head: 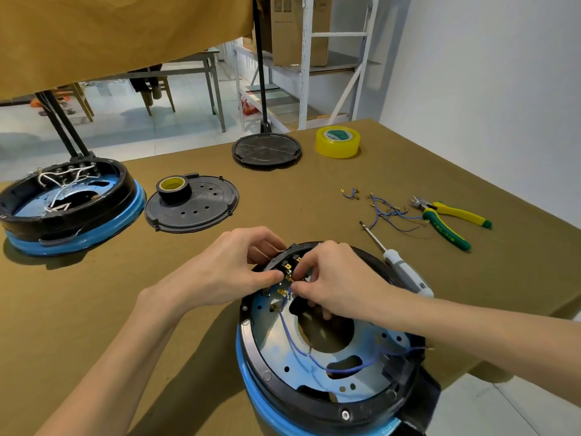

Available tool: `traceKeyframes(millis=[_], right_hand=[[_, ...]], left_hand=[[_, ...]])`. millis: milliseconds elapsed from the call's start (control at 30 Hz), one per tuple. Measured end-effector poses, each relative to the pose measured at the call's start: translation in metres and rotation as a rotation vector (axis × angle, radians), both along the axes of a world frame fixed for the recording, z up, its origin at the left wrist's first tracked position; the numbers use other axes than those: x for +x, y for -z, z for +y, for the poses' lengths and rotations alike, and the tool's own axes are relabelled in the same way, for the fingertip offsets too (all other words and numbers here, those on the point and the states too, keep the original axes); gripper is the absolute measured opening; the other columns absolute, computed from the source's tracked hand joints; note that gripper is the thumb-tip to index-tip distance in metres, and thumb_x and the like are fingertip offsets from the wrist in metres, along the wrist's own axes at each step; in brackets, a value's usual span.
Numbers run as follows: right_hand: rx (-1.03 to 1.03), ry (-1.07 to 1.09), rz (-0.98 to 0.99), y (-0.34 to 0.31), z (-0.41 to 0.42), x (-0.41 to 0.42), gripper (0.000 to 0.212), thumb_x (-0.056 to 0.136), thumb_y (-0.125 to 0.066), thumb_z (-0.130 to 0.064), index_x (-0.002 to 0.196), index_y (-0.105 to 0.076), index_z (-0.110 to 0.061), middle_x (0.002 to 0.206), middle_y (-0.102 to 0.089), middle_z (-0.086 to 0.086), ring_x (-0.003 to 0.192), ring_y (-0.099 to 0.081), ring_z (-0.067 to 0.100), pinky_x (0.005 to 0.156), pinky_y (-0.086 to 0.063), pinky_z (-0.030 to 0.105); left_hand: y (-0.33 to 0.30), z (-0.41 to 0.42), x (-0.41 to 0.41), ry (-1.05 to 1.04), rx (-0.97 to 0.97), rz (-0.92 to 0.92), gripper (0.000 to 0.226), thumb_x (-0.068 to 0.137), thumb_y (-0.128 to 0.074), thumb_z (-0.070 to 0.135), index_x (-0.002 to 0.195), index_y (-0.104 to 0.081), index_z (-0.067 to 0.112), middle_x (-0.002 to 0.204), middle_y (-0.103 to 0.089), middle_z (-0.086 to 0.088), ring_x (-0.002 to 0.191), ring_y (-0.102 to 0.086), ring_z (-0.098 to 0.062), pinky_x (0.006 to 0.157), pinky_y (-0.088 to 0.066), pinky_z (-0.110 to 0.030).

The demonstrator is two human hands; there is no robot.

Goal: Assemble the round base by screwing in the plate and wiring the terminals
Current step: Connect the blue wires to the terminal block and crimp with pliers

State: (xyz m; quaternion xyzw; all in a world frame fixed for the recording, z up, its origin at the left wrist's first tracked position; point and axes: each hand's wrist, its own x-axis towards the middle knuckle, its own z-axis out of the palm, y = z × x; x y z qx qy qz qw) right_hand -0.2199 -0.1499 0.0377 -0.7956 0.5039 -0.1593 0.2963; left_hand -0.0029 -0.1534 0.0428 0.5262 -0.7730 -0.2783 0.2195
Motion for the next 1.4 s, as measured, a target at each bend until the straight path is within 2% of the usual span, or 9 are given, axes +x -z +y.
traceKeyframes(millis=[133, 300, 433, 567, 700, 867, 1033, 1300, 1400], right_hand=[[-0.040, 0.005, 0.019, 0.003, -0.002, 0.003, 0.008, 0.091, -0.073, -0.023, 0.085, -0.076, -0.019, 0.057, -0.069, -0.002, 0.045, -0.065, 0.009, 0.054, -0.050, 0.018], [0.035, -0.066, 0.015, -0.013, -0.024, -0.004, 0.008, 0.094, -0.072, -0.021, 0.096, -0.080, -0.020, 0.061, -0.069, -0.008, 0.057, -0.069, 0.010, 0.057, -0.052, 0.016], [0.018, -0.189, 0.091, -0.022, -0.034, 0.006, 0.012, 0.094, -0.072, -0.020, 0.102, -0.081, -0.020, 0.067, -0.067, -0.007, 0.056, -0.055, 0.000, 0.055, -0.040, 0.011], [-0.008, -0.223, 0.115, -0.014, -0.021, 0.012, 0.013, 0.095, -0.069, -0.026, 0.105, -0.078, -0.026, 0.080, -0.072, -0.001, 0.067, -0.060, 0.006, 0.058, -0.043, 0.015], [-0.046, -0.163, 0.069, -0.008, -0.008, 0.016, 0.008, 0.093, -0.071, -0.026, 0.096, -0.078, -0.028, 0.072, -0.068, -0.009, 0.063, -0.058, -0.003, 0.057, -0.038, 0.014], [0.024, -0.105, 0.050, -0.010, -0.003, 0.013, 0.007, 0.093, -0.073, -0.025, 0.091, -0.078, -0.030, 0.054, -0.060, -0.019, 0.058, -0.057, -0.003, 0.058, -0.043, 0.022], [-0.007, -0.059, 0.043, -0.006, 0.001, 0.017, 0.014, 0.091, -0.073, -0.025, 0.082, -0.071, -0.035, 0.062, -0.058, -0.018, 0.070, -0.057, 0.001, 0.068, -0.052, 0.031], [-0.070, -0.124, 0.023, -0.003, -0.002, 0.012, 0.003, 0.088, -0.077, -0.029, 0.088, -0.077, -0.032, 0.055, -0.053, -0.013, 0.055, -0.052, 0.001, 0.057, -0.039, 0.026], [-0.170, -0.162, 0.101, -0.002, -0.001, 0.010, 0.006, 0.091, -0.073, -0.038, 0.094, -0.077, -0.036, 0.065, -0.055, -0.014, 0.066, -0.053, 0.004, 0.057, -0.038, 0.028]], left_hand=[[0.003, 0.002, -0.003, -0.013, -0.013, -0.024, 0.035, 0.089, -0.077, 0.039, 0.123, -0.065, 0.039, 0.103, -0.071, 0.023, 0.098, -0.064, 0.013, 0.074, -0.055, -0.009], [0.002, 0.002, -0.002, -0.107, -0.002, -0.045, 0.040, 0.089, -0.076, 0.044, 0.124, -0.061, 0.032, 0.108, -0.067, 0.018, 0.096, -0.065, 0.002, 0.080, -0.060, -0.023], [-0.006, 0.007, 0.003, -0.118, 0.036, -0.156, 0.050, 0.087, -0.072, 0.057, 0.125, -0.047, 0.036, 0.099, -0.065, 0.017, 0.089, -0.064, 0.002, 0.075, -0.056, -0.022], [-0.022, 0.011, 0.027, 0.057, 0.251, -0.135, 0.057, 0.093, -0.069, 0.047, 0.141, -0.037, 0.047, 0.097, -0.074, 0.018, 0.094, -0.070, 0.003, 0.089, -0.058, -0.030], [-0.028, 0.014, 0.034, 0.162, 0.305, -0.092, 0.059, 0.094, -0.072, 0.034, 0.141, -0.043, 0.056, 0.096, -0.073, 0.013, 0.092, -0.072, -0.006, 0.086, -0.059, -0.031], [-0.024, 0.011, 0.036, 0.181, 0.324, -0.052, 0.055, 0.094, -0.071, 0.042, 0.140, -0.045, 0.057, 0.098, -0.075, 0.010, 0.096, -0.073, -0.006, 0.086, -0.056, -0.026], [-0.019, 0.007, 0.037, 0.115, 0.342, -0.029, 0.072, 0.080, -0.069, 0.067, 0.143, -0.038, 0.052, 0.100, -0.078, 0.010, 0.098, -0.073, -0.007, 0.092, -0.054, -0.029], [-0.016, 0.004, 0.035, 0.075, 0.368, -0.042, 0.071, 0.080, -0.073, 0.064, 0.142, -0.045, 0.043, 0.098, -0.078, 0.009, 0.095, -0.073, -0.007, 0.091, -0.055, -0.031], [-0.017, 0.005, 0.034, 0.073, 0.364, -0.046, 0.068, 0.081, -0.073, 0.061, 0.141, -0.045, 0.043, 0.097, -0.078, 0.009, 0.093, -0.073, -0.006, 0.088, -0.053, -0.027]])
